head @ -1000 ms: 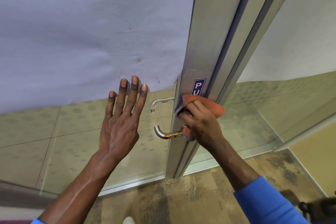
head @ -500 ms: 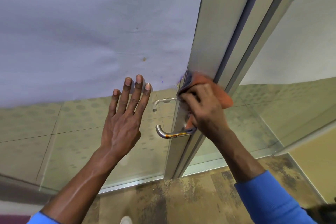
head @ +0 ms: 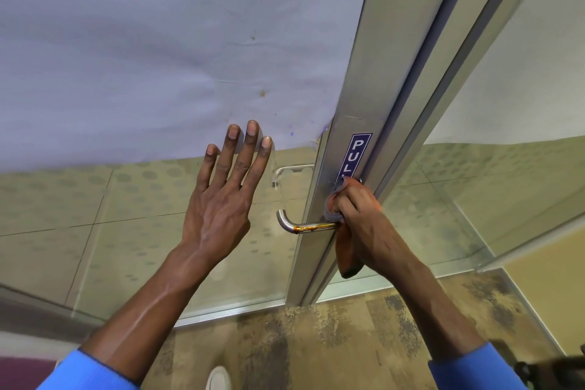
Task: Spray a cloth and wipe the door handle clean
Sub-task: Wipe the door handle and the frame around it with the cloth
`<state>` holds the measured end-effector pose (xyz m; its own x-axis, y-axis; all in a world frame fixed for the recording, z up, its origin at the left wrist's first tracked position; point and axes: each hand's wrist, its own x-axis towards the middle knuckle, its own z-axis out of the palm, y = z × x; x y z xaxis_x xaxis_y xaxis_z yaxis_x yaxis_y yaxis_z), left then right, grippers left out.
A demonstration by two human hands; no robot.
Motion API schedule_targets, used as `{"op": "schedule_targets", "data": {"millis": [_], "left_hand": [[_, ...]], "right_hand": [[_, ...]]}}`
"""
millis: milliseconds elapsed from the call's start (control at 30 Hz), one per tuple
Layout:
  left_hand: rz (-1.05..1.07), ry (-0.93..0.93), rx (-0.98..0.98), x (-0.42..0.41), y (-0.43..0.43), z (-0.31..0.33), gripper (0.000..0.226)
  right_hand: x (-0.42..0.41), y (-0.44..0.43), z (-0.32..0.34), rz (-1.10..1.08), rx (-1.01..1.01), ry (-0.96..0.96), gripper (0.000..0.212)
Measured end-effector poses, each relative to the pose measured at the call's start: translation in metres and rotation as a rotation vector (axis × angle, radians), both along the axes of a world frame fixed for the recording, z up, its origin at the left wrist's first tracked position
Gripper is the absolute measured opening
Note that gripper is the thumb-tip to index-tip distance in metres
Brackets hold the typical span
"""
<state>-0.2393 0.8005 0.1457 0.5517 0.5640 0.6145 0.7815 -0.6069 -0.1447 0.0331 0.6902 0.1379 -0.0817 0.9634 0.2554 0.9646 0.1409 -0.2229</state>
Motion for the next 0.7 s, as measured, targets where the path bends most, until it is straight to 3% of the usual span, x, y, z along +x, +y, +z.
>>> {"op": "schedule_targets", "data": {"millis": [100, 233, 333, 567, 700], "left_hand": [[-0.005, 0.006, -0.004, 0.000, -0.001, 0.000, 0.148], [-0.003, 0.005, 0.000, 0.001, -0.001, 0.000, 0.149], [-0.001, 0.008, -0.004, 0.001, -0.002, 0.000, 0.148], [-0.008, 0.009, 0.007, -0.001, -0.001, 0.002, 0.146], [-0.012, 0.004, -0.012, -0.001, -0.002, 0.002, 0.148]], "right_hand": [[-0.018, -0.017, -0.021, -0.023, 0.035, 0.209, 0.036], [-0.067, -0.032, -0.048, -0.104, 0.137, 0.294, 0.059], [-0.106, -0.028, -0.054, -0.019, 0.254, 0.217, 0.035], [-0.124, -0.024, -0.075, -0.141, 0.321, 0.073, 0.050], [-0.085, -0.030, -0.086, -0.348, 0.208, 0.139, 0.100]]}}
